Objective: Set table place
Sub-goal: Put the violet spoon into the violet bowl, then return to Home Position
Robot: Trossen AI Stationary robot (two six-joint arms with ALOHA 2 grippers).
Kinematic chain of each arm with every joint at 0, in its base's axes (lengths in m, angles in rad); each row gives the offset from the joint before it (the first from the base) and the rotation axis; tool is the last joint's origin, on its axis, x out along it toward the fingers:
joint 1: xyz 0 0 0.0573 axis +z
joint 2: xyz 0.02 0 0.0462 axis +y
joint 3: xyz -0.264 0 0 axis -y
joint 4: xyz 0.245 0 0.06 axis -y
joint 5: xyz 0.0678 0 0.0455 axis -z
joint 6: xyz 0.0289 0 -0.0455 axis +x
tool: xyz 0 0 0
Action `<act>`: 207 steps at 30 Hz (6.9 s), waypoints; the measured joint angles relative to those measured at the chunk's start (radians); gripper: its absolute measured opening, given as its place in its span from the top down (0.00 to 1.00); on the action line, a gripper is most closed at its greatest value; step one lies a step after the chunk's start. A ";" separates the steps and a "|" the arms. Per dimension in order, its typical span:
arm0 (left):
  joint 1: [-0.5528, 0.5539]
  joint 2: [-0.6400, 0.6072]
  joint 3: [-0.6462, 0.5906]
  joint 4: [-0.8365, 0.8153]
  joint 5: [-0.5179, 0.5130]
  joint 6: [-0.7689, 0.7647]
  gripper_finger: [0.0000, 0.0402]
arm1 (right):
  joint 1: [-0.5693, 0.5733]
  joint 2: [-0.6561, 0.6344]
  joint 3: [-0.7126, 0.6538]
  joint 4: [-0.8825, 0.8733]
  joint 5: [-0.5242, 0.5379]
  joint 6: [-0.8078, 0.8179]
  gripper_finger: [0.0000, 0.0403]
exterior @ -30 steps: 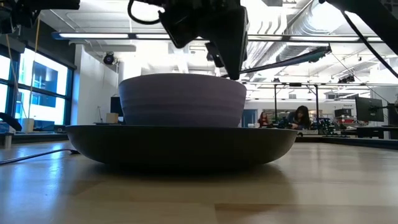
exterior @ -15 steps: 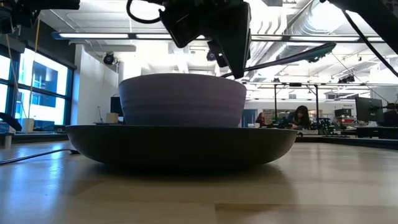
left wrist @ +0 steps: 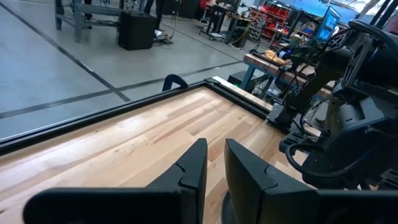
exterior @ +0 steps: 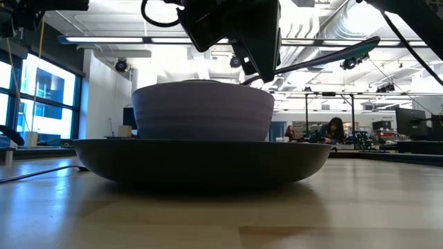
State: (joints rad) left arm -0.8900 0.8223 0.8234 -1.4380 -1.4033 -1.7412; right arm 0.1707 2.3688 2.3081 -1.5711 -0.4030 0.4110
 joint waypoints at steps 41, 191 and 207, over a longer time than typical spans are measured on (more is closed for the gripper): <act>-0.001 0.000 0.000 -0.001 0.027 0.000 0.88 | -0.008 0.000 0.000 0.000 0.000 0.011 0.89; -0.081 0.204 0.000 0.633 -0.167 0.281 0.96 | -0.171 -1.290 -1.407 1.711 0.229 -0.254 0.89; -0.007 0.195 0.000 1.582 0.206 1.294 0.93 | -0.171 -1.290 -1.407 1.711 0.230 -0.243 0.89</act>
State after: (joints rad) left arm -0.8972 1.0172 0.8234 0.1444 -1.1969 -0.4471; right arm -0.0002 1.0786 0.9012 0.1402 -0.1726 0.1680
